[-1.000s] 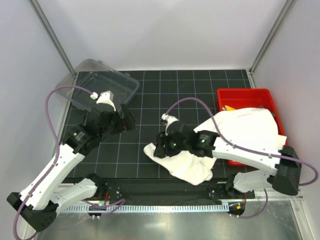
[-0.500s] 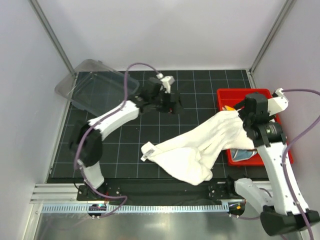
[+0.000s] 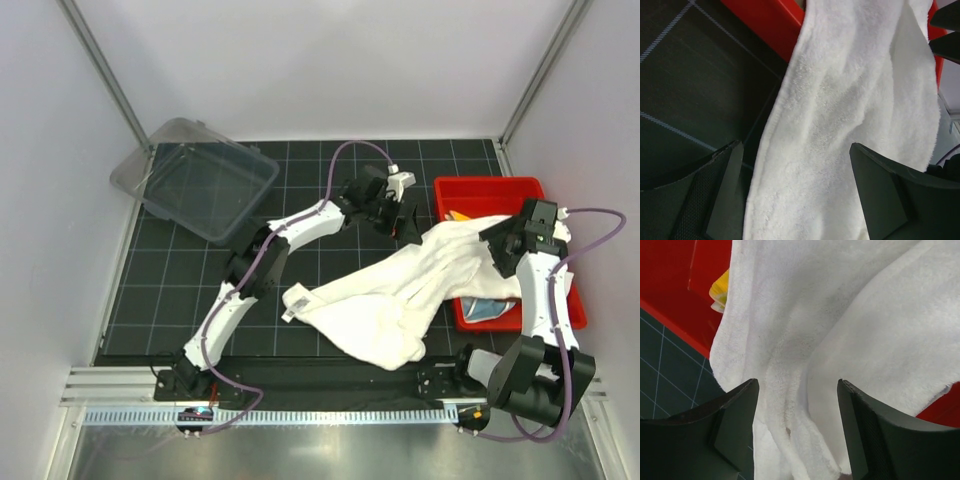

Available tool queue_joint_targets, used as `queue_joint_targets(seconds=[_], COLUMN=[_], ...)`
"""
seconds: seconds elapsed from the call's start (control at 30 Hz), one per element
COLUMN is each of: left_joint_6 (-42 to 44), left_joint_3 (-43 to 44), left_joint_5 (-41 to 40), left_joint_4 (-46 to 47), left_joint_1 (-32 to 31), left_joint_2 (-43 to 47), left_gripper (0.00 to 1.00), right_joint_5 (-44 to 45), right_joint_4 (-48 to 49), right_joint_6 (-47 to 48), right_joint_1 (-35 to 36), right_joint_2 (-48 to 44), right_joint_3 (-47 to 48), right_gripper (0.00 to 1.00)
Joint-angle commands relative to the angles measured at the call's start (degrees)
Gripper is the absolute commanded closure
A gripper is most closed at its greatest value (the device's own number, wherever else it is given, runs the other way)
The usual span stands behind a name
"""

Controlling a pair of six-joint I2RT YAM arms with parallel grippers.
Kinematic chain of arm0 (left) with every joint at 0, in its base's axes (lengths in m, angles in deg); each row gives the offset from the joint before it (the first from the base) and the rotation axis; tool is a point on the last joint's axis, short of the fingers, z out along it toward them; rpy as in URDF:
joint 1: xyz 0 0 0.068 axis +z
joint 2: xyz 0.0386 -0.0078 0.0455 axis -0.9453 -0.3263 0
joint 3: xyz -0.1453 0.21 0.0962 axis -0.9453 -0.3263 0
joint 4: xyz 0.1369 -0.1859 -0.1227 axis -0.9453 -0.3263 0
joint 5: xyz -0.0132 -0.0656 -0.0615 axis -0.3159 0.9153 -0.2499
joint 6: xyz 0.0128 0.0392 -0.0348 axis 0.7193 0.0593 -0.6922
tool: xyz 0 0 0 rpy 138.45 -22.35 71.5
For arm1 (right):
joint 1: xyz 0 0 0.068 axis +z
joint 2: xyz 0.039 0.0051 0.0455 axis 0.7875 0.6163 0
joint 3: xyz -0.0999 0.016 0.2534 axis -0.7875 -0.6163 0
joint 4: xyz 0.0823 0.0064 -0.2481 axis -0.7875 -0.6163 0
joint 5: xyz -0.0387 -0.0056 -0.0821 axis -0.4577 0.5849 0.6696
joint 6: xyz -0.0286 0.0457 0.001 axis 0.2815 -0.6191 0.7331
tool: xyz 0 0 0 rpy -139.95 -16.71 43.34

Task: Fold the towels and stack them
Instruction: Move the towel to the center of the board

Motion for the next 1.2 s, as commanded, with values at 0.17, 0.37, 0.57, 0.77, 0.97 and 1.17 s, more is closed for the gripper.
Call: queue_joint_targets(seconds=[0.17, 0.37, 0.57, 0.77, 0.97, 1.17], left_joint_6=[-2.79, -12.10, -26.08, -17.94, -10.72, -13.43], left_joint_3=[7.35, 10.52, 0.99, -14.15, -27.17, -51.50], left_joint_5=[4.56, 9.84, 15.65, -4.76, -27.39, -31.64], left_joint_4=[9.63, 21.14, 34.95, 12.94, -20.55, -25.51], left_joint_1=[0.43, -0.54, 1.04, 7.79, 11.06, 10.36], left_joint_2=[-7.63, -13.86, -10.46, 15.61, 44.01, 63.52], left_gripper=[0.05, 0.12, 0.88, 1.00, 1.00, 1.00], right_joint_5=[-7.52, -8.66, -12.08, -35.63, -35.02, -30.31], right_joint_4=[8.05, 10.08, 9.29, 12.54, 7.09, 1.38], right_joint_6=[1.11, 2.08, 2.78, 4.10, 5.96, 12.52], right_joint_1=[-1.57, -2.18, -2.19, 3.05, 19.61, 23.30], right_joint_2=[2.78, 2.44, -3.09, -0.47, 2.53, 0.86], right_joint_3=[-4.17, -4.88, -0.67, 13.56, 25.28, 13.78], right_gripper=[0.33, 0.53, 0.99, 0.99, 0.99, 0.99])
